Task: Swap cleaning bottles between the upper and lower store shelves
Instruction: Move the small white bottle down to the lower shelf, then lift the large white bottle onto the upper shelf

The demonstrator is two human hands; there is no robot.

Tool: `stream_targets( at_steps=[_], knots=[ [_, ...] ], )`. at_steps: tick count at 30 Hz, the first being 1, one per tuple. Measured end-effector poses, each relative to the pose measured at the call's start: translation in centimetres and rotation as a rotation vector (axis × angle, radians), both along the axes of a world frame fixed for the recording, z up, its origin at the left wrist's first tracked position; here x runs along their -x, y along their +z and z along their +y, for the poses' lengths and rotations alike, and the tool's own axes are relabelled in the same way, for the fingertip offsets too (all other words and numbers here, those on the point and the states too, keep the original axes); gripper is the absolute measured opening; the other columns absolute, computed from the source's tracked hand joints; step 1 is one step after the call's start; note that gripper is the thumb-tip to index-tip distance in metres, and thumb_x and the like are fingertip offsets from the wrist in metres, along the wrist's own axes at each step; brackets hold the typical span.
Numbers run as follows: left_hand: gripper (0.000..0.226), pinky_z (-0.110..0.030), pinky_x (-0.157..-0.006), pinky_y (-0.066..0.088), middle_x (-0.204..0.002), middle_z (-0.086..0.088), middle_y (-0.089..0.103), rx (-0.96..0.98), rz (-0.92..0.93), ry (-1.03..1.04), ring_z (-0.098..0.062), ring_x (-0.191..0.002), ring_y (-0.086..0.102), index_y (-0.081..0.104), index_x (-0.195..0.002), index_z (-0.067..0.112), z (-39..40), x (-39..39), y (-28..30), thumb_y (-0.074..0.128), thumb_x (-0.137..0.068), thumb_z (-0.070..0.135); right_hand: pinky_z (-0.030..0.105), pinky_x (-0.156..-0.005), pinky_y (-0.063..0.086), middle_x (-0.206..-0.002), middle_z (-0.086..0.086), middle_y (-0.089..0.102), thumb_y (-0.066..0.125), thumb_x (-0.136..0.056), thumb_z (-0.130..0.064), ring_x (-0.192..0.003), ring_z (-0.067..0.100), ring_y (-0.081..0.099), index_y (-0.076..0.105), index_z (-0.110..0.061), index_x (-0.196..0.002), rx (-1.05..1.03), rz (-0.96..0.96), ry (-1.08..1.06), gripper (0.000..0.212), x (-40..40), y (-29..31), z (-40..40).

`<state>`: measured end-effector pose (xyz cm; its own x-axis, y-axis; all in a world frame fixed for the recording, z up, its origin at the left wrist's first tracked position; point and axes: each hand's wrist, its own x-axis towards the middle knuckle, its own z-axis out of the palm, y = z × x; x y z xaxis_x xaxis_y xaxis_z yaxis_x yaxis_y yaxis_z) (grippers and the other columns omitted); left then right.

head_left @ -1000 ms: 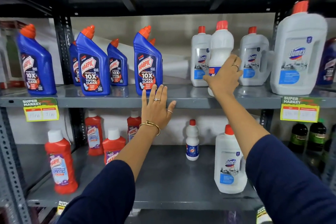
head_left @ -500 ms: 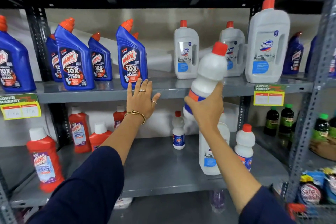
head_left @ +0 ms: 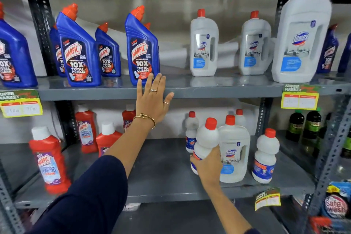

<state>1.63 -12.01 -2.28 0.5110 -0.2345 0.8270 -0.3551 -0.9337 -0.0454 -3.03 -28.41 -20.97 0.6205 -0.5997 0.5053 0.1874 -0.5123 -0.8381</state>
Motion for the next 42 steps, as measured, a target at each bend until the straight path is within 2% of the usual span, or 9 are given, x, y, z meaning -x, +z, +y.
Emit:
stream_targets(
  at_steps=[5, 9, 20, 26, 35, 36, 38, 40, 42],
  knots=[
    [0.059, -0.042, -0.109, -0.010, -0.151, -0.007, 0.027, -0.005, -0.032, 0.002, -0.029, -0.141, 0.014, 0.022, -0.140, 0.013, 0.1, -0.5, -0.5, 0.033, -0.092, 0.045, 0.037, -0.077, 0.048, -0.108, 0.018, 0.059, 0.084, -0.057, -0.015, -0.095, 0.037, 0.059, 0.045, -0.003, -0.113, 0.031, 0.148, 0.035, 0.070, -1.9, -2.6, 0.1],
    [0.059, -0.042, -0.109, -0.009, -0.151, -0.007, 0.028, -0.005, -0.051, 0.008, -0.030, -0.141, 0.016, 0.023, -0.140, 0.013, 0.1, -0.6, -0.6, 0.034, -0.092, 0.045, 0.037, -0.072, 0.047, -0.107, 0.021, 0.056, 0.082, -0.061, -0.013, -0.094, 0.039, 0.058, 0.043, 0.001, -0.112, 0.078, 0.259, 0.038, 0.065, -2.8, -4.4, 0.2],
    [0.059, -0.043, -0.111, -0.007, -0.151, -0.006, 0.026, -0.012, -0.055, 0.039, -0.029, -0.141, 0.014, 0.020, -0.140, 0.014, -0.1, -0.7, -0.6, 0.030, -0.092, 0.047, 0.044, -0.082, 0.049, -0.112, 0.025, 0.054, 0.082, -0.062, -0.007, -0.100, 0.038, 0.054, 0.038, 0.002, -0.121, 0.036, 0.272, 0.030, 0.074, -5.3, -5.1, -0.6],
    [0.060, -0.040, -0.109, -0.010, -0.152, -0.006, 0.025, -0.018, -0.053, 0.049, -0.028, -0.142, 0.012, 0.019, -0.141, 0.014, -0.1, -0.6, -0.6, 0.029, -0.092, 0.047, 0.041, -0.086, 0.049, -0.115, 0.021, 0.054, 0.085, -0.060, -0.010, -0.105, 0.036, 0.054, 0.038, -0.001, -0.123, 0.065, 0.276, 0.057, 0.079, -5.4, -5.7, -1.1],
    [0.059, -0.044, -0.113, -0.003, -0.151, -0.008, 0.027, -0.009, -0.027, 0.029, -0.029, -0.141, 0.013, 0.021, -0.140, 0.012, -0.1, -0.4, -0.5, 0.031, -0.092, 0.046, 0.045, -0.094, 0.048, -0.126, 0.017, 0.051, 0.087, -0.059, -0.024, -0.116, 0.033, 0.051, 0.033, -0.006, -0.129, 0.050, 0.286, 0.071, 0.090, -4.6, -5.4, -1.0],
    [0.059, -0.045, -0.113, -0.002, -0.151, -0.008, 0.027, -0.007, -0.022, 0.026, -0.029, -0.141, 0.013, 0.022, -0.140, 0.012, -0.1, -0.4, -0.5, 0.031, -0.092, 0.046, 0.044, -0.094, 0.050, -0.125, 0.016, 0.052, 0.086, -0.060, -0.028, -0.115, 0.031, 0.051, 0.035, -0.007, -0.128, 0.055, 0.256, 0.067, 0.088, -4.4, -5.2, -1.0],
    [0.059, -0.046, -0.113, -0.002, -0.151, -0.009, 0.027, -0.005, -0.014, 0.025, -0.030, -0.141, 0.013, 0.022, -0.140, 0.012, -0.1, -0.3, -0.4, 0.031, -0.092, 0.045, 0.041, -0.088, 0.053, -0.114, 0.013, 0.058, 0.082, -0.066, -0.031, -0.105, 0.028, 0.057, 0.043, -0.009, -0.118, 0.077, 0.151, 0.046, 0.069, -3.7, -5.0, -1.2],
    [0.058, -0.047, -0.114, -0.001, -0.150, -0.010, 0.028, -0.008, -0.006, 0.031, -0.030, -0.141, 0.013, 0.022, -0.139, 0.011, -0.2, 0.0, -0.4, 0.031, -0.093, 0.045, 0.036, -0.079, 0.054, -0.103, 0.013, 0.060, 0.074, -0.075, -0.023, -0.093, 0.029, 0.059, 0.049, -0.008, -0.106, 0.106, 0.084, 0.013, 0.043, -2.8, -4.7, -1.7],
    [0.057, -0.048, -0.114, -0.003, -0.150, -0.011, 0.029, 0.002, 0.007, 0.029, -0.030, -0.141, 0.012, 0.023, -0.139, 0.010, -0.3, 0.2, -0.3, 0.032, -0.093, 0.043, 0.035, -0.075, 0.049, -0.097, 0.017, 0.060, 0.069, -0.079, -0.016, -0.088, 0.033, 0.058, 0.051, -0.003, -0.099, 0.140, 0.058, -0.042, 0.030, -2.1, -4.4, -2.6]
  ],
)
